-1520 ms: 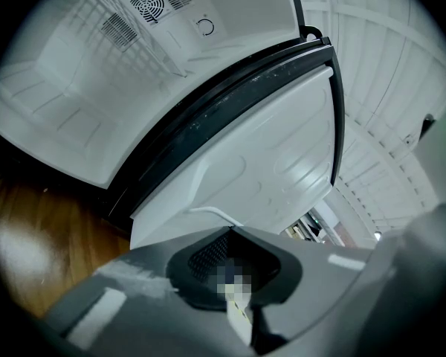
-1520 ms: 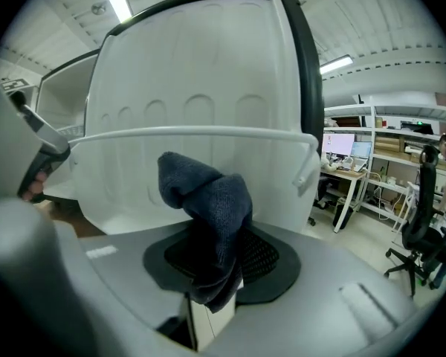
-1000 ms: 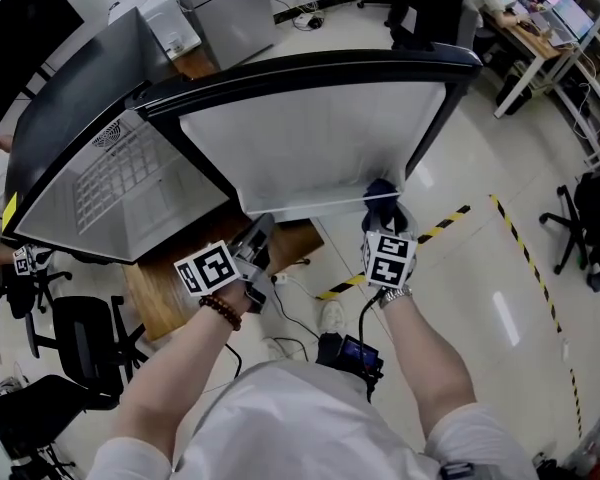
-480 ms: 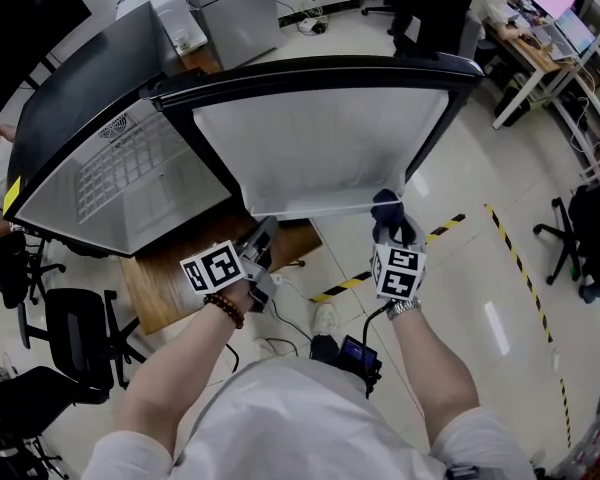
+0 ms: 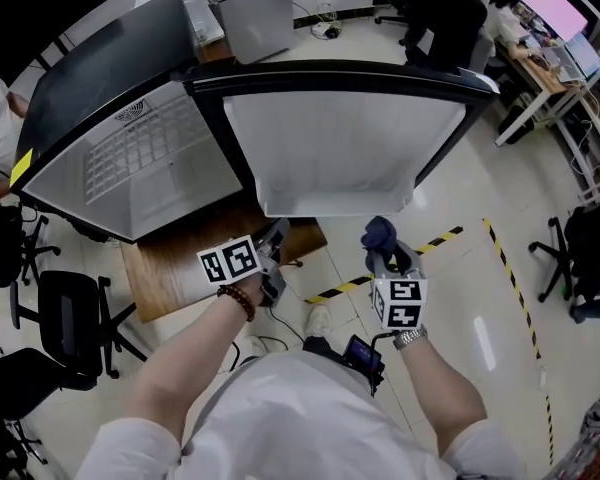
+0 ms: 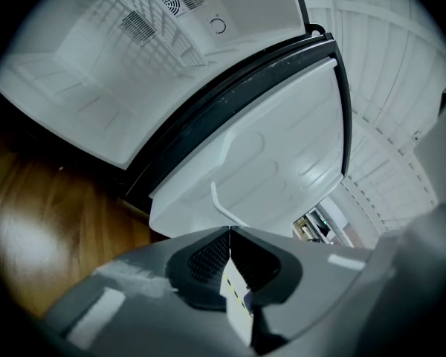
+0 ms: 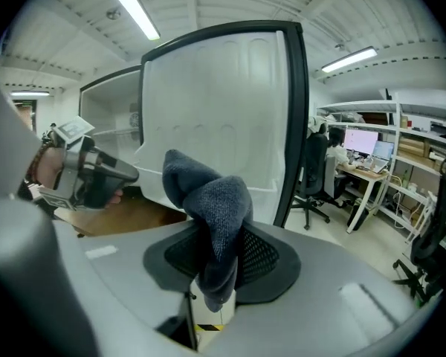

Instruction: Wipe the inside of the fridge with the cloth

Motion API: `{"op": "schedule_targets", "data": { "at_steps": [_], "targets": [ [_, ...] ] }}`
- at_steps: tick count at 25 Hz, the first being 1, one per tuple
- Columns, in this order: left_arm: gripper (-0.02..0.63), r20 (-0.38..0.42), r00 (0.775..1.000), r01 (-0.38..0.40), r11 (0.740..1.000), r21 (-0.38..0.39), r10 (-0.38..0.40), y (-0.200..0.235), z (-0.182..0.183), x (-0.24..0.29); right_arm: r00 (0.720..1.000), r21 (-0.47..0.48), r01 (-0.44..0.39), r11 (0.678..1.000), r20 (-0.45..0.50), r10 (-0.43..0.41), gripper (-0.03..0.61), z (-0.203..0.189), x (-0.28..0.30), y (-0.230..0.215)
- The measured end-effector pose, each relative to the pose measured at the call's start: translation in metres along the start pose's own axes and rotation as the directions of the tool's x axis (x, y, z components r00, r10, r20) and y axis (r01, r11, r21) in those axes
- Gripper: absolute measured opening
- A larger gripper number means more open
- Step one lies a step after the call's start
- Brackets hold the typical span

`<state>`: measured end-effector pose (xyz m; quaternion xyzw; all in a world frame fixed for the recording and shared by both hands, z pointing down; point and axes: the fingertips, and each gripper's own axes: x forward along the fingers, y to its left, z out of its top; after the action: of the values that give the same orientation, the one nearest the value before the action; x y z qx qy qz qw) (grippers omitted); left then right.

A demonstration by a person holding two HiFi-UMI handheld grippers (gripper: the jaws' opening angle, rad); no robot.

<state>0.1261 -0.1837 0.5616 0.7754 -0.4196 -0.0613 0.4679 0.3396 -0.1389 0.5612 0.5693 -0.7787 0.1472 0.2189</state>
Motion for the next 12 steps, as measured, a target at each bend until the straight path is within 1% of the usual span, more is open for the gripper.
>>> {"op": "schedule_targets", "data": {
  "at_steps": [4,7,10,12],
  "targets": [
    [0.006,0.036,0.999,-0.015,1.000,-0.023,0.016,0.006,0.002,-0.004,0.996,-0.064,-0.082,0.995,0.028,0.084,0.103,0.021,-0.003,0.030],
    [0.006,0.076,0.997,-0.016,1.000,-0.017,0.017,0.001,0.009,-0.011,0.987,-0.124,-0.147,0.981,0.047,0.154,0.103,0.036,0.000,0.054],
    [0.006,0.121,0.992,-0.027,0.999,0.024,0.024,-0.005,0.021,-0.024,0.973,-0.166,-0.211,0.963,0.063,0.224,0.103,0.052,0.006,0.075],
    [0.006,0.159,0.986,-0.053,0.996,0.066,0.041,-0.006,0.032,-0.039,0.958,-0.200,-0.258,0.945,0.075,0.277,0.103,0.067,0.010,0.093]
  ]
}}
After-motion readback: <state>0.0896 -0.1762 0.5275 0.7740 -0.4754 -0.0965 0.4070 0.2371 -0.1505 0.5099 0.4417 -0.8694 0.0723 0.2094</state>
